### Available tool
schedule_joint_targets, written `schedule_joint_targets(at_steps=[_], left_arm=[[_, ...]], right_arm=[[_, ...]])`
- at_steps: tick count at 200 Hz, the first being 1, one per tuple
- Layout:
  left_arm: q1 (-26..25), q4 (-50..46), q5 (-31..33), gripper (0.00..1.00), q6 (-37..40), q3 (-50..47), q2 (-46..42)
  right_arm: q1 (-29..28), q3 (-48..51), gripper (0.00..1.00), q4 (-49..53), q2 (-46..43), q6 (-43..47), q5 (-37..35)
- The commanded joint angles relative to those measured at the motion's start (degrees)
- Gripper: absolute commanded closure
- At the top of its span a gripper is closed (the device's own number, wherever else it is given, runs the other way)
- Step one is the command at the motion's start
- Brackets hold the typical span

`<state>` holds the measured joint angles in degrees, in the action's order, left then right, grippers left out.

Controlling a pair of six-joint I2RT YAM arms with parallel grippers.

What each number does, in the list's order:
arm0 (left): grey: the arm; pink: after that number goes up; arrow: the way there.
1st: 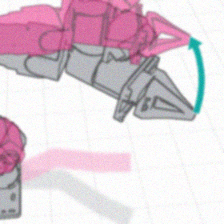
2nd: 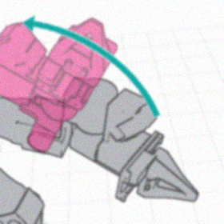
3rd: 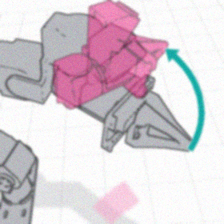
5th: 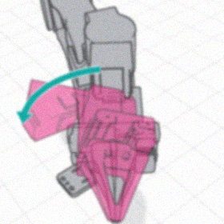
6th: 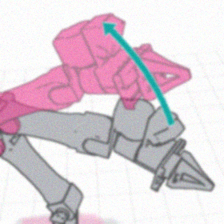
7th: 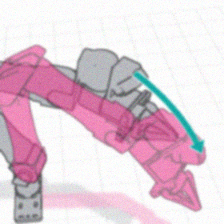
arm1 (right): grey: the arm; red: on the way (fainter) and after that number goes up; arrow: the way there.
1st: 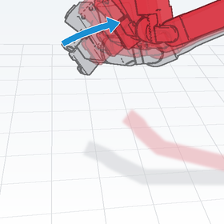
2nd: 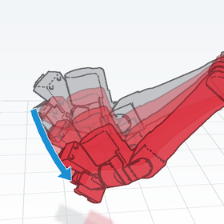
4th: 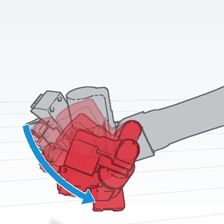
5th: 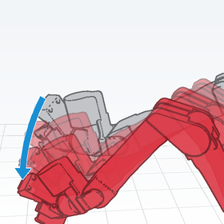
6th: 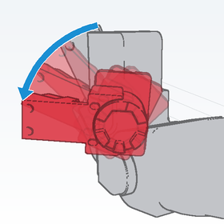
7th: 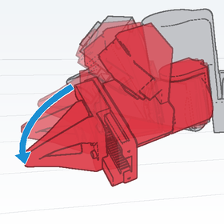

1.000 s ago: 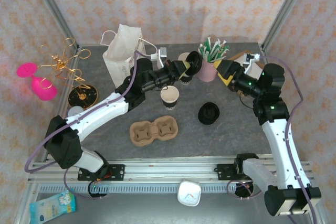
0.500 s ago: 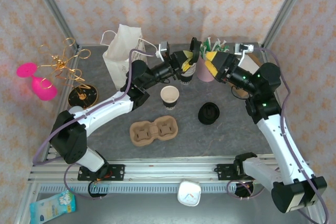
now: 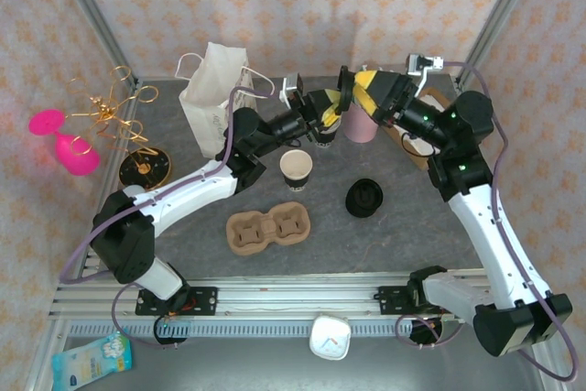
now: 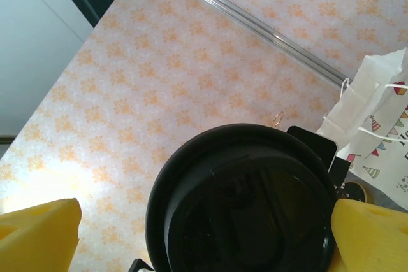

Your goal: Pack the takeout coffee

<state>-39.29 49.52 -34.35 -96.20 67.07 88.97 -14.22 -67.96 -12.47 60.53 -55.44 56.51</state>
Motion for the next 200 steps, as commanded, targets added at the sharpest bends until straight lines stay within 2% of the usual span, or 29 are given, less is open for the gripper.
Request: schedule_joint_targets(at_steps=[1,55,87,200], left_arm=[[-0.26,4.87,-1.87,0.84,-1.12,2.02,0.33],[-0.26,5.25,-1.62,0.85,-1.35,1.96,0.41],[-0.35,5.60,-1.53,0.85,-1.42,2.18,0.59],[-0.59,7.17,-1.01,0.85,-2.32,2.54,0.33]], right_arm=[[-0.46,-3.39,0.00,4.54,0.75,5.12,1.16],[-0.46,-7.45,0.00,13.68,3.07,11.05,-0.95],[-0.54,-5.70,0.00,9.36,3.86,7.46,3.37],[-0.43,-3.06,0.07,3.45,1.42,0.87,4.05]])
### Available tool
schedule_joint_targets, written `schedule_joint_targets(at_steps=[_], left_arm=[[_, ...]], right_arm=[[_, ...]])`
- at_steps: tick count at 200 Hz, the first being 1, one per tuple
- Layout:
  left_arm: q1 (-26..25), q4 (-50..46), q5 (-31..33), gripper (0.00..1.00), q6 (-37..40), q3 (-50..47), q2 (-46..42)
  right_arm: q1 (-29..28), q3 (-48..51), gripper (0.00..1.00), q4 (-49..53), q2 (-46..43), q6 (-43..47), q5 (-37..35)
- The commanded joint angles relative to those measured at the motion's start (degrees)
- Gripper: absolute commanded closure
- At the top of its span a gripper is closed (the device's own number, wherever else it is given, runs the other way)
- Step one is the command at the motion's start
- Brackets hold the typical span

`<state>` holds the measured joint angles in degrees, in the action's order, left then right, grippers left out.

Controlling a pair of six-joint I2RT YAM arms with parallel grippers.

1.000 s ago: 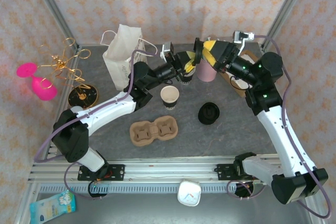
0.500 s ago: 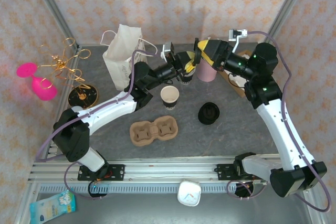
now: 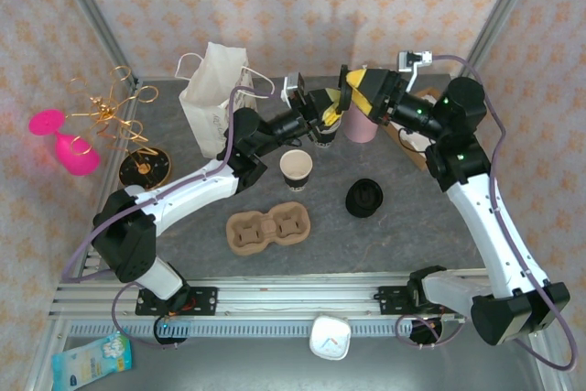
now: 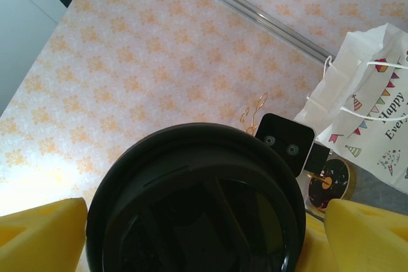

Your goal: Pack the takeout coffee

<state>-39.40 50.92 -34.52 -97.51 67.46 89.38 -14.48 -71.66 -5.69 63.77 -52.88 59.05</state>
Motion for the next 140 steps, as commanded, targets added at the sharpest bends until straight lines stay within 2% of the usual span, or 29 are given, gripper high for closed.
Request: schedule_joint_targets(at_steps=[1,41,58,93,140], left_arm=[[-0.49,5.77,-0.82,0.85,-1.01,2.15,-0.09],[-0.55,6.60,-0.57,0.85,-1.49,2.25,-0.01],[-0.75,5.44,-0.48,0.85,-0.90,2.58,-0.01],[-1.38,5.42,-0.87,0.85,-0.81,3.33,0.66],[-1.47,3.38,-0.73,0.85,0.39,3.56,0.62]], right_arm=[[-0.14,0.68,0.07,-3.34,-1.81,-1.74,1.56],[0.11,1.39,0.10,-4.59,-3.02,-2.77,1.45],[0.07,2.04,0.16,-6.45,-3.20,-4.46,1.78],[-0.02,2.03,0.15,-9.02,-2.35,-5.97,3.35],[-0.15,1.07,0.19,-8.97,-1.99,-5.94,3.64]])
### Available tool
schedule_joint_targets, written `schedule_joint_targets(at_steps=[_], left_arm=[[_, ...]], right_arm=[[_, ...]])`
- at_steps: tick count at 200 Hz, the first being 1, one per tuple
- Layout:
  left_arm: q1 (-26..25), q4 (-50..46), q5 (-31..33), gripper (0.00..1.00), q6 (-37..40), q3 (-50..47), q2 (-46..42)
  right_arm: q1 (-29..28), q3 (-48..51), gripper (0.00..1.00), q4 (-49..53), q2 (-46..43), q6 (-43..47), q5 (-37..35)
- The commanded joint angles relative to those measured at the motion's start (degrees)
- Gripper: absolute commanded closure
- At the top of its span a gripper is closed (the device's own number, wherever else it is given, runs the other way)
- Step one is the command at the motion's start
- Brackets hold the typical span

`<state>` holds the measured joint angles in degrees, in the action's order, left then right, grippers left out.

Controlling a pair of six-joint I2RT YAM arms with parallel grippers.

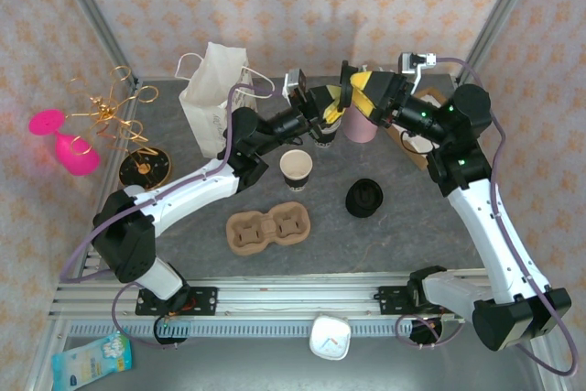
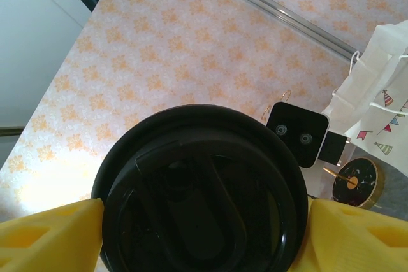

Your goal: Pack the takeout coffee

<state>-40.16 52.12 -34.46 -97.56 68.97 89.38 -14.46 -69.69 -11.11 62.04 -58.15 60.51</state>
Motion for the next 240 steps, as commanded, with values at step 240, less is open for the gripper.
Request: schedule_joint_targets(at_steps=[240], left_arm=[[1.61,-7.86,2.76,0.60,7.30,-1.02,-3.88]], right_arm=[[-0.48,-3.80,0.26,5.41,-1.40,7.02,-4.24]])
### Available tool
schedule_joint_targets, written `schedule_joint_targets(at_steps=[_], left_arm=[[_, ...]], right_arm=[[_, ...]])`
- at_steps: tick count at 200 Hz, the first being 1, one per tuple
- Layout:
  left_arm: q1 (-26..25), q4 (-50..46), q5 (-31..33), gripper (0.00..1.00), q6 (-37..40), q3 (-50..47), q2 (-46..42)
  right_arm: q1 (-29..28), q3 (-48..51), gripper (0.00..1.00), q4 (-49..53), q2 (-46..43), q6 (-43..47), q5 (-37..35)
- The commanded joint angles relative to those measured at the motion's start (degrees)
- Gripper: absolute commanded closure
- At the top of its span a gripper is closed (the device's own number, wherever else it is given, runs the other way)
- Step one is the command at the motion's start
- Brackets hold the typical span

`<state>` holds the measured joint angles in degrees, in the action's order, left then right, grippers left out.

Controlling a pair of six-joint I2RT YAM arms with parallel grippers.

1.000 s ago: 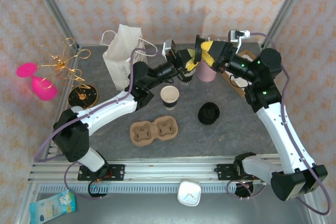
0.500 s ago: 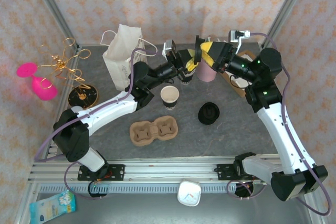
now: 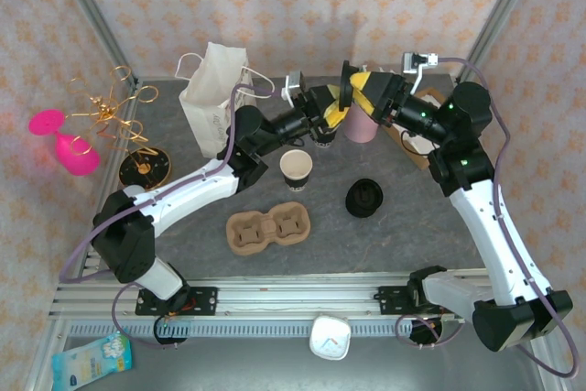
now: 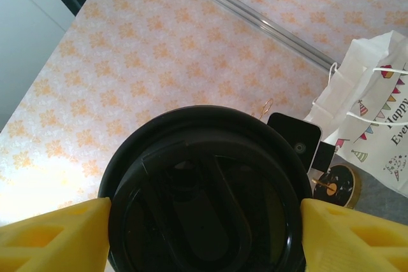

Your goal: Pack the takeout coffee

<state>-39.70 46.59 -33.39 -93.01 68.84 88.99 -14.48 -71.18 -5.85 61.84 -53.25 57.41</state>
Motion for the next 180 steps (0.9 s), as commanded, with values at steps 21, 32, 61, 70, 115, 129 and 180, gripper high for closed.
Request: schedule_joint_targets(at_steps=[21,32,61,70,115,129,180], left_arm=[[2.18,-3.24,2.49,0.56,3.90,-2.59,-5.18],[2.99,-4.23,3.24,0.56,4.95,-3.91,-6.76],[5.96,-15.45,7.44,0.53,13.19,-7.34,-13.34],[7.08,-20.08,9.43,0.53,16.14,-8.57,-15.87],[11.51,-40.37,19.72,0.52,30.22,-13.62,-28.53],[12.22,-46.40,23.24,0.53,34.75,-13.79,-31.25],[12.63,-60.31,31.00,0.54,45.88,-15.93,-37.79]], right_arm=[[-1.28,-3.02,0.25,1.82,-0.70,3.88,-2.14],[-1.71,-3.90,0.25,4.34,-0.15,5.49,-3.16],[-4.53,-7.07,0.26,12.20,2.62,11.62,-6.92],[-5.52,-7.84,0.26,14.19,3.67,13.26,-7.92],[-11.95,-14.65,0.26,31.23,11.48,25.08,-19.90],[-13.91,-16.41,0.26,35.71,14.40,27.63,-24.46],[-20.78,-21.01,0.29,47.68,23.69,32.97,-41.44]])
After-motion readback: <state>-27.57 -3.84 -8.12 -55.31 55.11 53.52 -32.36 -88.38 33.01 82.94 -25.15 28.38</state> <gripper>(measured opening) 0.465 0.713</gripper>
